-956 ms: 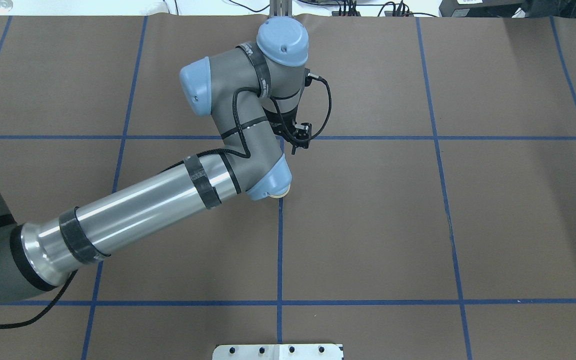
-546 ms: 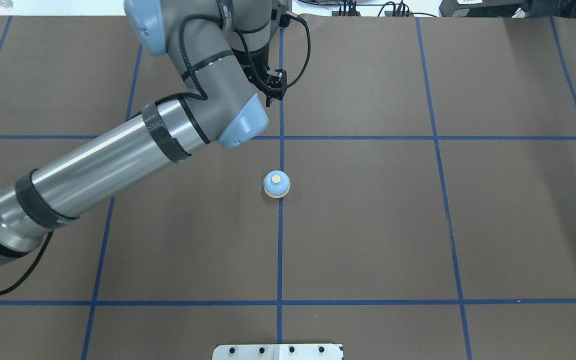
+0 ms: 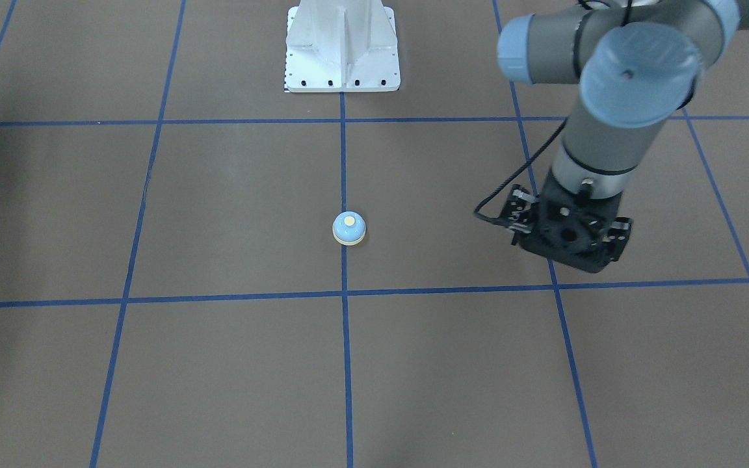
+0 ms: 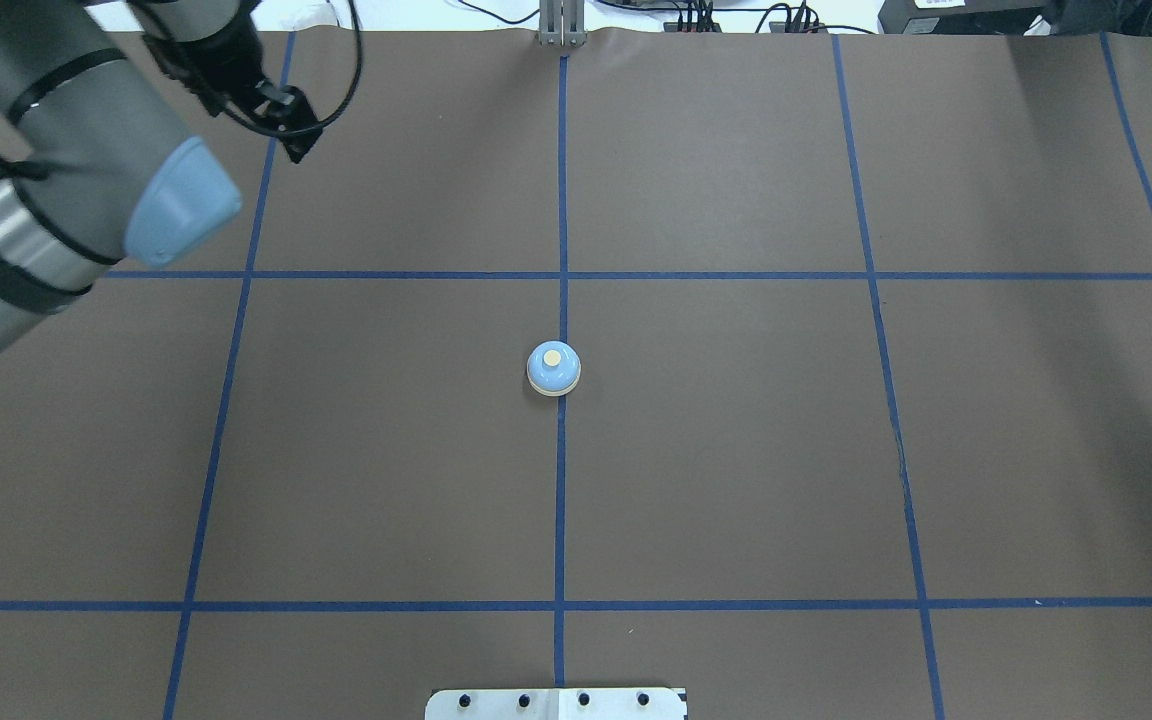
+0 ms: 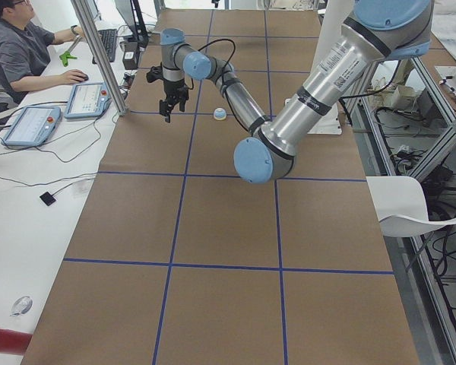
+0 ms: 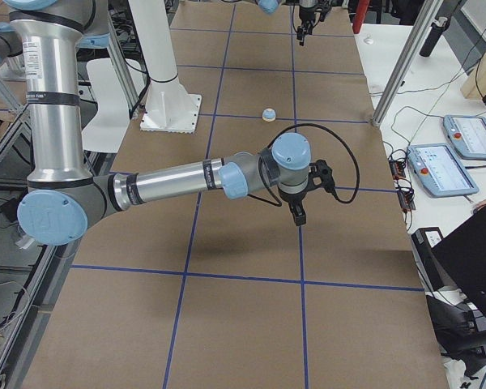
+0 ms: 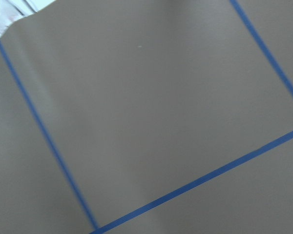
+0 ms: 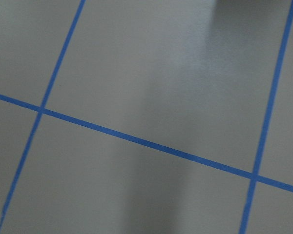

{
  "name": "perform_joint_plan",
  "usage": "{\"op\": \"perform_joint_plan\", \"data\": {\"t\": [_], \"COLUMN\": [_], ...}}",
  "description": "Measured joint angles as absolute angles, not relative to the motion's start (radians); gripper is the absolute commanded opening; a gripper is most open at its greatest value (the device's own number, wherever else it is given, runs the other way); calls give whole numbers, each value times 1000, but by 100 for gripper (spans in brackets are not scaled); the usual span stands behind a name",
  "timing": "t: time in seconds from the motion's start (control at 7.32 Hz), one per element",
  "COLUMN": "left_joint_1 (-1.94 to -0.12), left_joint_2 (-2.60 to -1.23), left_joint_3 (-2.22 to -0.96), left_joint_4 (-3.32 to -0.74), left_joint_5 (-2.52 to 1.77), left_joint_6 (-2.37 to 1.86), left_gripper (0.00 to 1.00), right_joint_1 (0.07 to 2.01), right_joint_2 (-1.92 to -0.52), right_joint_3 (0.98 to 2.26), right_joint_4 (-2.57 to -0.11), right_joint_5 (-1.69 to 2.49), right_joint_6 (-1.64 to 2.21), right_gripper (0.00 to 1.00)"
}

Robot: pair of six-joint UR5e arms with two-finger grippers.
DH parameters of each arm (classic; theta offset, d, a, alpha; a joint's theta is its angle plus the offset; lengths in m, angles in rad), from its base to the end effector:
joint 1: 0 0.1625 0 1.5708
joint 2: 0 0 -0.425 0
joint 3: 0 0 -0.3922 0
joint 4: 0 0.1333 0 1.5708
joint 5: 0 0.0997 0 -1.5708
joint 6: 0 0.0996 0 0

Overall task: Place and press bell with both arms
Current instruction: 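Withdraw the left arm while the right arm reaches toward the bell, then position the right gripper directly above the bell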

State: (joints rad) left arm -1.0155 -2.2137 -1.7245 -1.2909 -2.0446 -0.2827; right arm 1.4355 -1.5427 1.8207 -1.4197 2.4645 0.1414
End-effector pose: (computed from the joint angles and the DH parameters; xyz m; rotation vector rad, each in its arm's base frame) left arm 0.2730 -0.6067 0.2500 0.2762 0.6330 0.3841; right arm -0.0130 -0.5086 0.4950 0.2748 -0.9262 -0.1860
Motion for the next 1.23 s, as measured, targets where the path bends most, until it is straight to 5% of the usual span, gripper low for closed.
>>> {"op": "perform_joint_plan", "data": {"t": [0.55,1.23], "left_joint_1": [-1339,-1672], "left_joint_2": [-1716,-1360], "left_joint_3": [-1842,-1834], "left_joint_4": [-1320,-1484], "left_joint_5": [-2229,-2294], "left_joint_6": [-102,222], "left_gripper": [100,100], "right_joint_1": [1084,701], "right_joint_2": [-1340,-1011], "right_joint_3": [1925,1936], "right_joint_4": [-1424,-1684], "right_joint_5": [2372,2062], "right_joint_6": [645,1036], "right_gripper": [100,97]}}
